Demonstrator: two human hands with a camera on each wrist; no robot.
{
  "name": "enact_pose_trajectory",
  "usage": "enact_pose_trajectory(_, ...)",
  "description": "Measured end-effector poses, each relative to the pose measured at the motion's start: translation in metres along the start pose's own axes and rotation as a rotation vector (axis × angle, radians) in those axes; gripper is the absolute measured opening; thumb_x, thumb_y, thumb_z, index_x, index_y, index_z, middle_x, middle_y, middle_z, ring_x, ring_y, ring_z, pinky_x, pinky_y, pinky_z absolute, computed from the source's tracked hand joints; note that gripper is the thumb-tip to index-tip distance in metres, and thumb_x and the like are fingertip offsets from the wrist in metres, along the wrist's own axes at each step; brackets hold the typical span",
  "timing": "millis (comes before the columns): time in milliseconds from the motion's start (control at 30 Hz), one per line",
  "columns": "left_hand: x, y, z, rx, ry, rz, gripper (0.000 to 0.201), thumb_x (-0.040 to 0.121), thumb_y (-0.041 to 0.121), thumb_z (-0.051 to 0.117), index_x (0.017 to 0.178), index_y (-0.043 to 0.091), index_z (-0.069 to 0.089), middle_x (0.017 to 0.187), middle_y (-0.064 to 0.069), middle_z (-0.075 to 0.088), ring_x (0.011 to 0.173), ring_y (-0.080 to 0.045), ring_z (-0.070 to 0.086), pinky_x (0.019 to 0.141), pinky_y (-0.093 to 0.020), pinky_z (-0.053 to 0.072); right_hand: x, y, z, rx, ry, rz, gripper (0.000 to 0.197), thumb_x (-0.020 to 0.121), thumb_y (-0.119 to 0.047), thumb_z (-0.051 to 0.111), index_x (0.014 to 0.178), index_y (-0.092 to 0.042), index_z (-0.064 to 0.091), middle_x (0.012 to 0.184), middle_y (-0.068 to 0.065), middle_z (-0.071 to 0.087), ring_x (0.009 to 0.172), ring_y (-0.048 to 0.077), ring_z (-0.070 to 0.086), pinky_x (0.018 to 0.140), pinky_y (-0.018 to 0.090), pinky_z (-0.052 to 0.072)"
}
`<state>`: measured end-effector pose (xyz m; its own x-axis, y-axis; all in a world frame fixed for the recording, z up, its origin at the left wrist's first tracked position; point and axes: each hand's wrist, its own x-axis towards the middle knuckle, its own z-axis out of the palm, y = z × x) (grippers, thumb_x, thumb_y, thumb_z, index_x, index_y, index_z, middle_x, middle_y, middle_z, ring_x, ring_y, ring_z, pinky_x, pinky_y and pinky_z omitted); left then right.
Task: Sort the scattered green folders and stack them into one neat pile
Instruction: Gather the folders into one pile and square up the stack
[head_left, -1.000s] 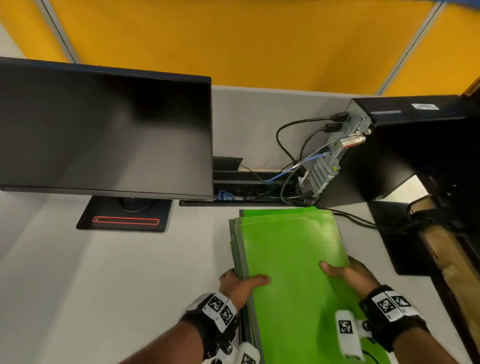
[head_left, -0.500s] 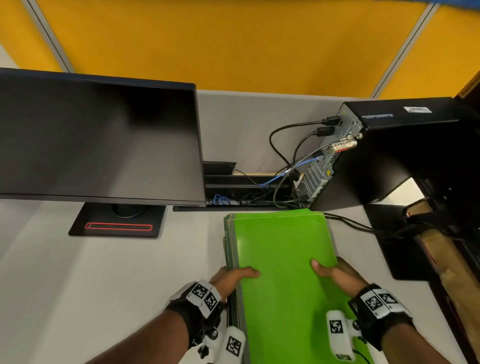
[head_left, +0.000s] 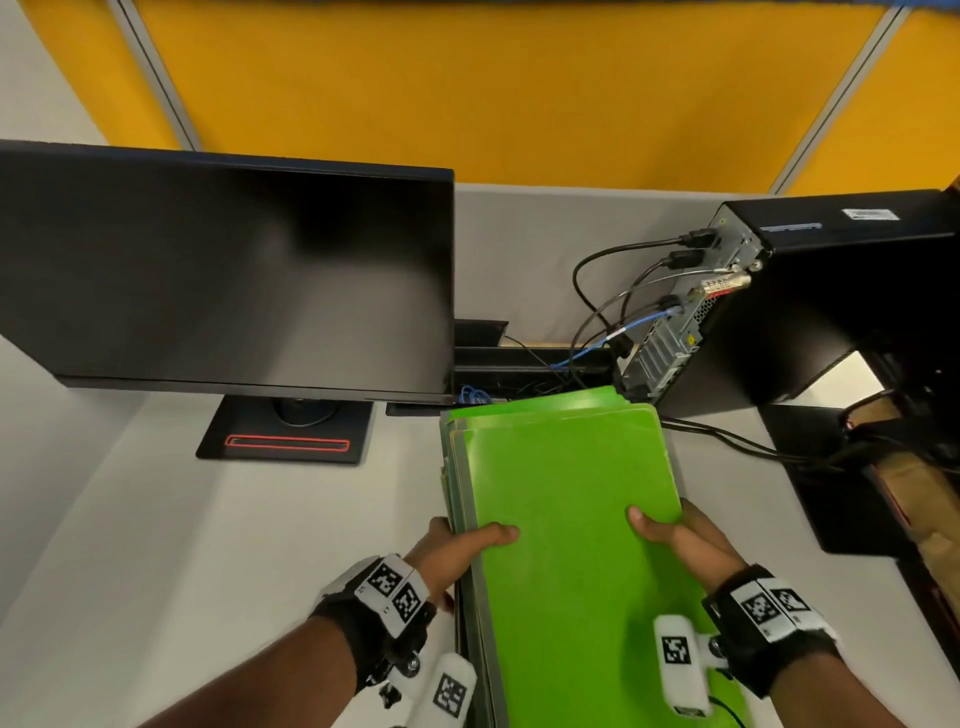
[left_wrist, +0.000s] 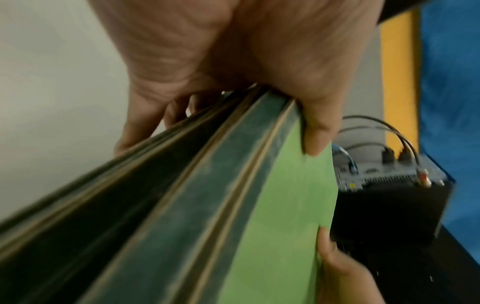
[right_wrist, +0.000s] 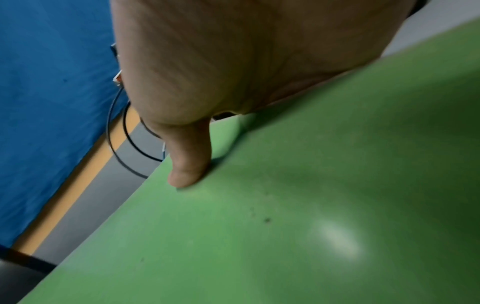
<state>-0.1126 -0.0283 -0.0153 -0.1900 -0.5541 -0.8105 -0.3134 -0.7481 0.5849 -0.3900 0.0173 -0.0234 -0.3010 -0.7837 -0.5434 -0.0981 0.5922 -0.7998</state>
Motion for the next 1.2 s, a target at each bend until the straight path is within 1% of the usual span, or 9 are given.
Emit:
enact_pose_trajectory(133, -0.008, 0.003, -0.009, -0.079, 0.031, 0.187, 0.08, 0.058, 0.042, 0.084, 0.127, 0.018, 0.05, 0.114, -0.002, 0.065, 0.098, -0.018, 0.063, 0.08, -0.034, 0.051, -0.009, -0.011, 0.012, 0.067, 0.03, -0.078, 0.045, 0.078, -0.025, 0.072, 0.119, -0.014, 0.055, 0.102, -0.002, 0.07, 0.091, 0.009, 0.064, 0.068, 0.022, 0.045)
enact_pose_trajectory(233, -0.015, 0.003, -0.011, -0.141, 0.043, 0.288, 0.093, 0.044, 0.043, 0.086, 0.126, 0.018, 0.049, 0.111, -0.002, 0.067, 0.097, -0.018, 0.065, 0.09, -0.038, 0.053, -0.02, -0.015, 0.014, 0.115, 0.026, -0.131, 0.055, 0.075, -0.032, 0.075, 0.121, -0.014, 0.052, 0.104, -0.001, 0.069, 0.092, 0.009, 0.063, 0.068, 0.022, 0.044)
enact_pose_trajectory(400, -0.023, -0.004, -0.013, -0.149, 0.061, 0.391, 0.1, 0.037, 0.046, 0.085, 0.126, 0.021, 0.046, 0.114, 0.0, 0.066, 0.102, -0.017, 0.064, 0.095, -0.036, 0.05, -0.037, -0.017, 0.012, 0.151, 0.067, -0.237, 0.123, 0.024, -0.067, 0.083, 0.13, -0.025, 0.036, 0.112, -0.006, 0.064, 0.1, 0.014, 0.062, 0.087, 0.035, 0.048)
enact_pose_trajectory(567, -0.039, -0.01, -0.016, -0.097, 0.054, 0.534, 0.089, 0.043, 0.045, 0.089, 0.119, 0.025, 0.047, 0.111, 0.001, 0.068, 0.101, -0.016, 0.066, 0.092, -0.038, 0.052, -0.06, -0.021, 0.013, 0.194, 0.02, -0.298, 0.076, 0.06, -0.037, 0.083, 0.126, -0.022, 0.049, 0.114, 0.001, 0.067, 0.103, 0.018, 0.064, 0.095, 0.043, 0.047)
enact_pose_trajectory(667, -0.056, -0.01, -0.018, -0.033, 0.056, 0.653, 0.069, 0.058, 0.028, 0.085, 0.115, 0.031, 0.045, 0.109, 0.006, 0.066, 0.099, -0.007, 0.066, 0.077, -0.018, 0.052, -0.078, -0.027, 0.013, 0.227, 0.06, -0.367, 0.065, 0.054, -0.046, 0.082, 0.111, -0.029, 0.055, 0.108, -0.002, 0.069, 0.095, 0.014, 0.067, 0.076, 0.026, 0.052)
enact_pose_trajectory(767, -0.073, -0.001, -0.026, 0.079, 0.077, 0.807, 0.064, 0.066, 0.024, 0.083, 0.11, 0.042, 0.04, 0.107, 0.018, 0.061, 0.093, 0.013, 0.061, 0.074, -0.006, 0.047, -0.087, -0.034, 0.013, 0.26, 0.108, -0.477, 0.088, 0.039, -0.059, 0.084, 0.116, -0.029, 0.054, 0.108, -0.004, 0.069, 0.095, 0.009, 0.067, 0.078, 0.026, 0.048)
enact_pose_trajectory(867, -0.093, 0.013, -0.036, 0.241, 0.162, 0.98, 0.077, 0.057, 0.051, 0.079, 0.118, 0.05, 0.033, 0.119, 0.022, 0.054, 0.11, 0.01, 0.053, 0.093, -0.014, 0.043, -0.088, -0.035, 0.013, 0.295, 0.184, -0.586, 0.086, 0.06, -0.036, 0.083, 0.133, -0.014, 0.043, 0.118, 0.004, 0.064, 0.108, 0.018, 0.062, 0.084, 0.03, 0.053)
enact_pose_trajectory(1067, -0.089, 0.025, -0.06, 0.375, 0.157, 1.059, 0.095, 0.056, 0.056, 0.079, 0.133, 0.017, 0.039, 0.121, 0.008, 0.061, 0.114, -0.009, 0.059, 0.097, -0.037, 0.049, -0.091, -0.034, 0.026, 0.298, 0.193, -0.735, 0.07, 0.07, -0.006, 0.073, 0.129, -0.018, 0.038, 0.119, 0.0, 0.059, 0.113, 0.016, 0.059, 0.09, 0.025, 0.052)
enact_pose_trajectory(1200, -0.084, 0.017, -0.079, 0.361, 0.188, 0.957, 0.083, 0.046, 0.06, 0.076, 0.118, 0.035, 0.045, 0.108, 0.021, 0.058, 0.096, 0.02, 0.056, 0.077, 0.0, 0.045, -0.078, -0.046, 0.041, 0.223, 0.132, -0.751, 0.092, 0.063, -0.028, 0.08, 0.138, -0.019, 0.028, 0.13, 0.005, 0.053, 0.117, 0.012, 0.055, 0.097, 0.035, 0.047)
